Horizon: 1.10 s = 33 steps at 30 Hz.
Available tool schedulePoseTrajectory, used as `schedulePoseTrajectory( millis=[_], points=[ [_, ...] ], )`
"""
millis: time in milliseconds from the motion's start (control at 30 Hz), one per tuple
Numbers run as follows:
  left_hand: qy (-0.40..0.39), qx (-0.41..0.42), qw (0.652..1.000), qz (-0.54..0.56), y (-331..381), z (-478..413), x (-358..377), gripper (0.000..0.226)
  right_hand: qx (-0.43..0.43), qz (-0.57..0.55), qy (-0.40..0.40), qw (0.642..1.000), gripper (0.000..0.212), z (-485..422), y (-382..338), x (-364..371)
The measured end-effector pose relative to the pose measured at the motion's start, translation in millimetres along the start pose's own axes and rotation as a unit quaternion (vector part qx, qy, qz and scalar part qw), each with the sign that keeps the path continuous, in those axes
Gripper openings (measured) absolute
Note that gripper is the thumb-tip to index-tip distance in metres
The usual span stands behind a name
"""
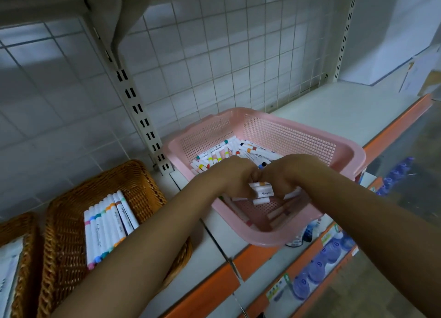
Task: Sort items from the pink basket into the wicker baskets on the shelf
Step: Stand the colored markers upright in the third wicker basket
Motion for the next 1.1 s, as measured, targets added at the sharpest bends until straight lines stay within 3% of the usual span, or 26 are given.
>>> schedulePoseTrajectory(
  millis=[100,200,400,500,633,667,767,833,967,1100],
  points=[
    [0.057,-0.026,0.998,0.008,-4,7,-8,0.032,0.006,-0.009,0.045,0.999,0.049,0,2,-6],
    [0.133,-0.074,0.988,0.033,-9,14,-18,0.052,0.02,-0.024,0.093,0.995,0.039,4,2,-16],
    [0.285,-0.197,0.926,0.148,-16,36,-31,0.081,0.044,-0.128,0.23,0.964,0.02,16,0,-38],
    [0.332,-0.236,0.886,0.22,-19,47,-33,0.082,0.056,-0.251,0.338,0.905,0.007,21,-7,-53],
    [0.34,-0.261,0.839,0.334,-17,62,-37,0.068,0.053,-0.462,0.407,0.786,0.014,28,-33,-77],
    [0.335,-0.258,0.824,0.378,-17,66,-38,0.059,0.048,-0.522,0.411,0.746,0.017,29,-42,-83],
    [0.296,-0.279,0.729,0.55,-17,84,-42,0.048,0.017,-0.705,0.359,0.611,0.015,26,-73,-96],
    [0.268,-0.29,0.693,0.603,-19,97,-44,0.053,0.005,-0.772,0.306,0.557,0.016,20,-93,-99],
    [0.283,-0.325,0.636,0.64,-29,123,-48,0.06,0.024,-0.806,0.28,0.52,0.014,3,-136,-98],
    [0.291,-0.372,0.645,0.601,-49,148,-49,0.06,0.026,-0.787,0.268,0.555,0.016,-16,-171,-88]
  ],
)
Point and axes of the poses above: each hand's wrist, its own z-axis away from the middle knuckle, its own x-axis out of the palm, y = z × x, the point moved 1 cm from there along -z, towards the middle knuckle, and after that the axes turned 15 degrees about y, right-handed, at the moved point
